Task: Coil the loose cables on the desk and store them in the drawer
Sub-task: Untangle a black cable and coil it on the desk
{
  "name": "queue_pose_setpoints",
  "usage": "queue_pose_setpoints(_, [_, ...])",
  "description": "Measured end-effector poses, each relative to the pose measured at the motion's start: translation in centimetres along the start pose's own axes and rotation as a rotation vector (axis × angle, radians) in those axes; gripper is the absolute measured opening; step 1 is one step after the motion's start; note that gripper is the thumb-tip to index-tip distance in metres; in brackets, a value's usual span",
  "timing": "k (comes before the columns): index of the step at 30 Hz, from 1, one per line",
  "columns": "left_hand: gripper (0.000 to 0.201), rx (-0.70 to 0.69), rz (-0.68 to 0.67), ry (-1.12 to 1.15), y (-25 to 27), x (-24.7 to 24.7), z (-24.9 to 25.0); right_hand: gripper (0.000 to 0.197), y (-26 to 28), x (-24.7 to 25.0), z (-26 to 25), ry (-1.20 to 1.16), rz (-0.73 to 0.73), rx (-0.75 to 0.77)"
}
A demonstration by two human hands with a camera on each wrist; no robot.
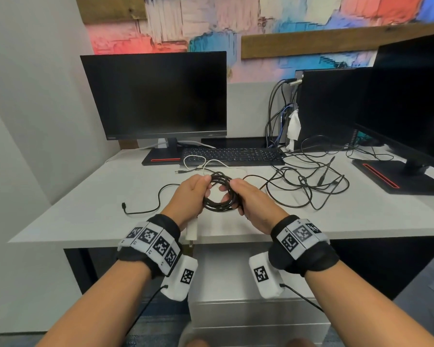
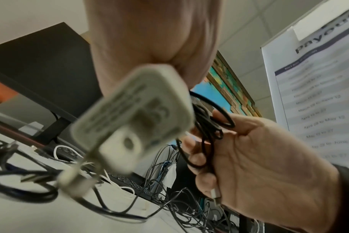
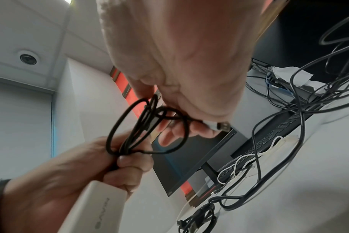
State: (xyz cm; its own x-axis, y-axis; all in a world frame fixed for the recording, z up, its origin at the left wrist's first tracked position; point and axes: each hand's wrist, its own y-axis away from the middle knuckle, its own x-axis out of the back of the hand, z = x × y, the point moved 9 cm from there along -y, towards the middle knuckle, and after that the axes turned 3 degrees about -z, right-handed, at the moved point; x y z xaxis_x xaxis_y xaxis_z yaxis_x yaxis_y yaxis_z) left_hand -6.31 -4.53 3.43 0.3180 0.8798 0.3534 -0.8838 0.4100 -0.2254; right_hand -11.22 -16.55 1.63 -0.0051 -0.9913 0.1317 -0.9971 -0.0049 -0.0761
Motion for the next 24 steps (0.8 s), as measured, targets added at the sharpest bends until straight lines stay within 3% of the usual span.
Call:
queue_pose_setpoints(8, [0.035, -0.057, 0.092, -0.238, -0.4, 1.9, 0.9, 0.022, 0.8, -0.4, -0.9, 0.181, -0.038, 0.059])
queue_pose_setpoints(16, [0.033, -0.067, 0.157, -0.370, -0.4, 2.3, 1.2, 0.028, -0.1, 0.8, -0.2, 0.276, 0.099, 0.013])
queue_pose_setpoints(19, [0.032, -0.077, 0.147, -0.331, -0.5, 1.9, 1.3, 0.026, -0.5, 0.8, 0.4, 0.253, 0.121, -0.022])
queue_pose_setpoints(24, [0.026, 0.043, -0.002, -0.071, -0.3, 0.6, -0.1, 0.024, -0.9, 1.6, 0.3, 0.028, 0.187, -0.034])
